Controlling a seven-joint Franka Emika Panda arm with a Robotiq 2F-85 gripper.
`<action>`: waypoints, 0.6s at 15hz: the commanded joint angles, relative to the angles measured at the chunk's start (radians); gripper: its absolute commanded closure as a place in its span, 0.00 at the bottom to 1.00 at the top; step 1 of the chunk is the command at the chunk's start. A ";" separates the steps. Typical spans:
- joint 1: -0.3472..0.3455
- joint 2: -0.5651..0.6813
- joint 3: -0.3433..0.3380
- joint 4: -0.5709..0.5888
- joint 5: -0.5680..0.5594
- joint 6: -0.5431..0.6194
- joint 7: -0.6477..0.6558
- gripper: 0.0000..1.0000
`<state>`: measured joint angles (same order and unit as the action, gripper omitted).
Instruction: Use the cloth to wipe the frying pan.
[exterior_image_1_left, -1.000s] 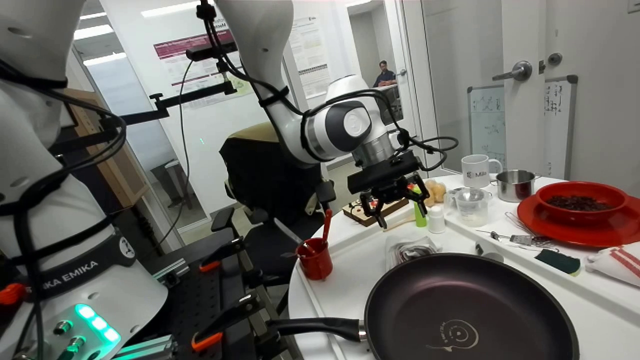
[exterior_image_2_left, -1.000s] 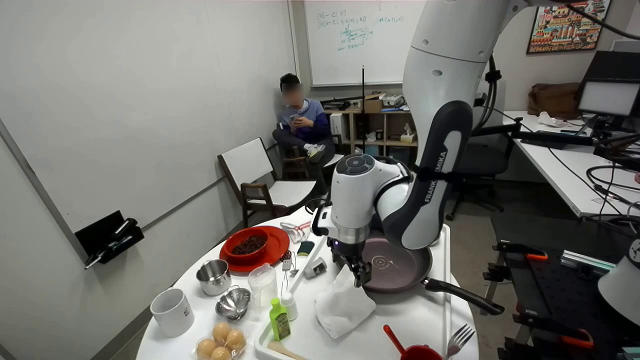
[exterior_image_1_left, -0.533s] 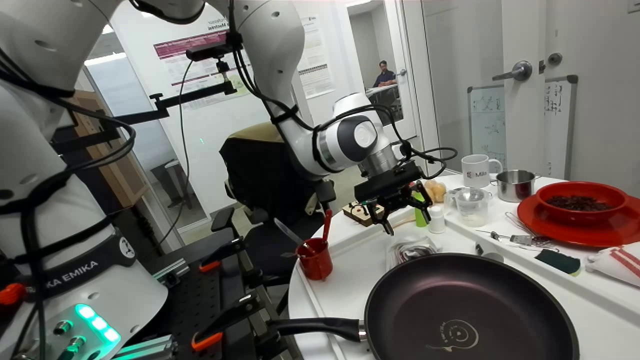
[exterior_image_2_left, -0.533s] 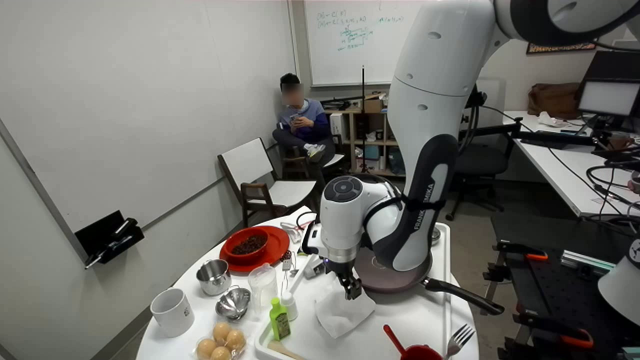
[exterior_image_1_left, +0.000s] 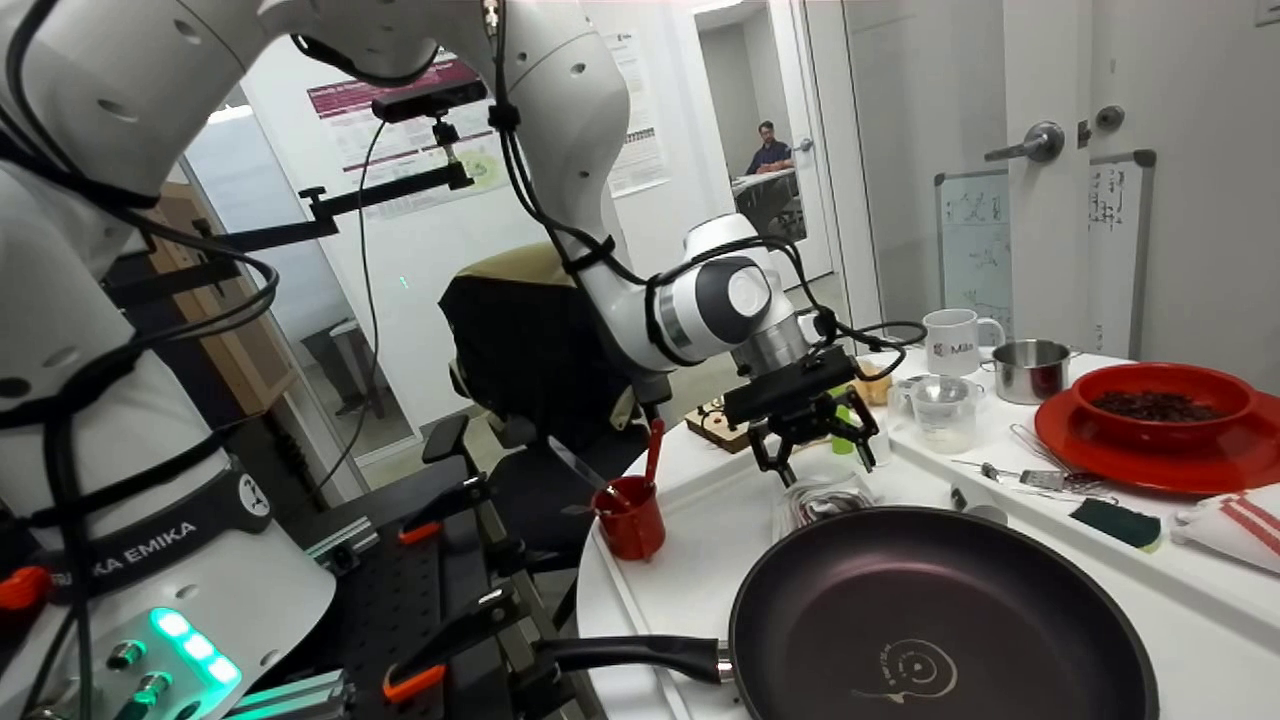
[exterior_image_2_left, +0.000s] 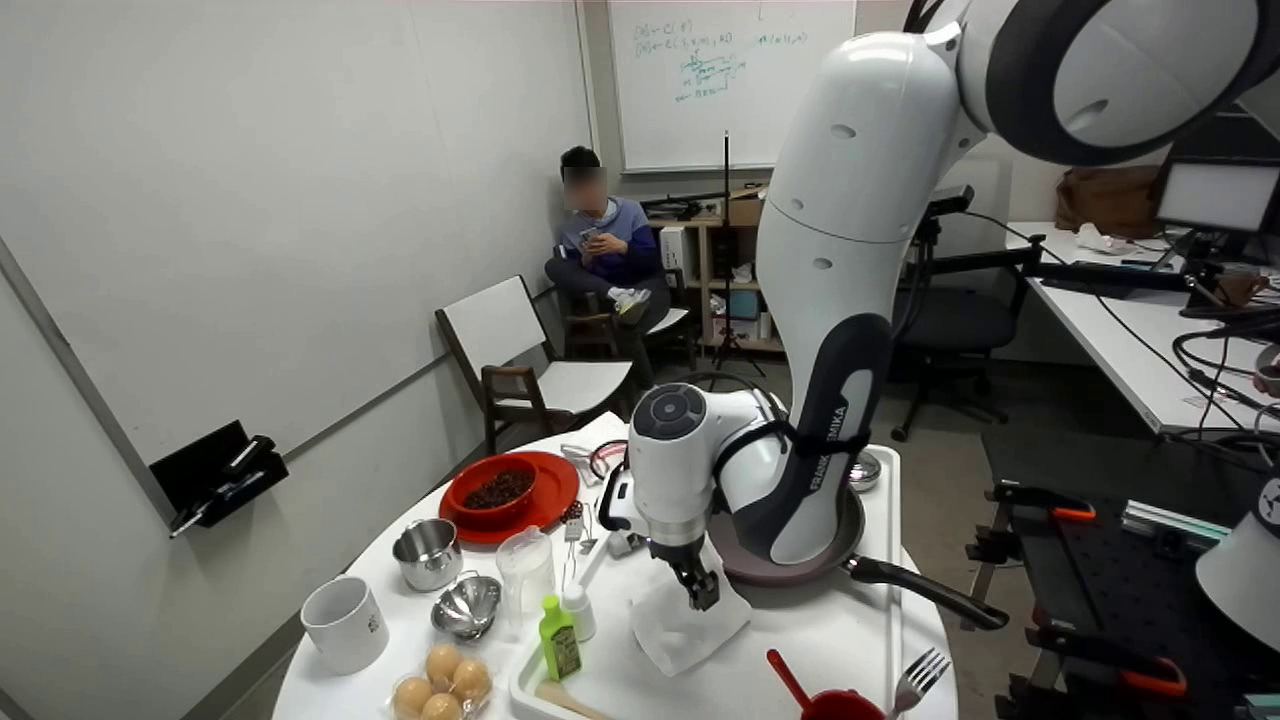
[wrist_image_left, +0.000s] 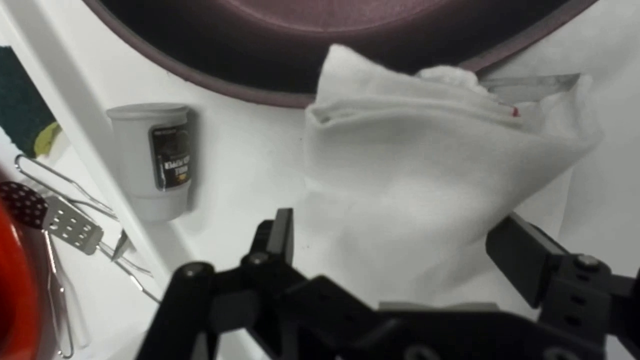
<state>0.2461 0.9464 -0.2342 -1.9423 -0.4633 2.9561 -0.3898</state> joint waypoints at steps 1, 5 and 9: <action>-0.015 0.037 0.016 0.056 -0.022 -0.057 0.023 0.04; -0.021 0.043 0.030 0.067 -0.026 -0.088 0.022 0.32; -0.021 0.038 0.040 0.065 -0.029 -0.101 0.020 0.62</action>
<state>0.2385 0.9744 -0.2104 -1.9038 -0.4632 2.8807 -0.3896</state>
